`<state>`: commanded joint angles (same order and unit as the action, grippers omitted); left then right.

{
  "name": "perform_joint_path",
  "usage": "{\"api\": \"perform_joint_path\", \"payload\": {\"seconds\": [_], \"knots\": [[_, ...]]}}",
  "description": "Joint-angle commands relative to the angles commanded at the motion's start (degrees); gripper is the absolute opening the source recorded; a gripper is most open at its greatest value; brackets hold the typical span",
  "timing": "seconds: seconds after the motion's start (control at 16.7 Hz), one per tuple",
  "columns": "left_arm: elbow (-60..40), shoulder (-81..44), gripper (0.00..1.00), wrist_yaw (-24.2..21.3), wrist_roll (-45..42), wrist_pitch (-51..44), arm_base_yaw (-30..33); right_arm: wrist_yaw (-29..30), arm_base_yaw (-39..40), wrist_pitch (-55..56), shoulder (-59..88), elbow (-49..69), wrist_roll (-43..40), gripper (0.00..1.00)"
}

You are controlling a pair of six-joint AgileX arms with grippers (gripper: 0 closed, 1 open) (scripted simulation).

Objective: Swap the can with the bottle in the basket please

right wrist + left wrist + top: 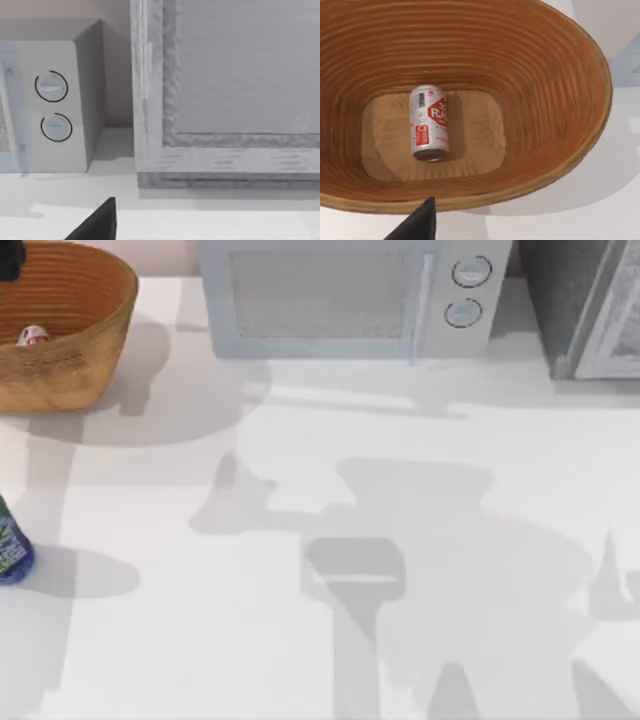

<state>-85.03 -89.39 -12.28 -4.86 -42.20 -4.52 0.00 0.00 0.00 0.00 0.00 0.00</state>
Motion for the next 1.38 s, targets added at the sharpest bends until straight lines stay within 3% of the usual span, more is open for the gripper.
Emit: {"api": "perform_joint_path", "payload": {"seconds": [0.36,0.66,1.38], "knots": [[-29.4,-32.4,1.00,-2.9,-1.5,-14.9,-3.0,0.0,0.0,0.0,0.0,0.0,0.0,1.00],[-45.5,-50.1,1.00,-4.0,-2.3,-22.5,-4.7,0.0,0.0,0.0,0.0,0.0,0.0,1.00],[-49.0,-55.3,1.00,-4.0,-1.9,-22.6,-4.5,0.0,0.0,0.0,0.0,0.0,0.0,1.00]]}}
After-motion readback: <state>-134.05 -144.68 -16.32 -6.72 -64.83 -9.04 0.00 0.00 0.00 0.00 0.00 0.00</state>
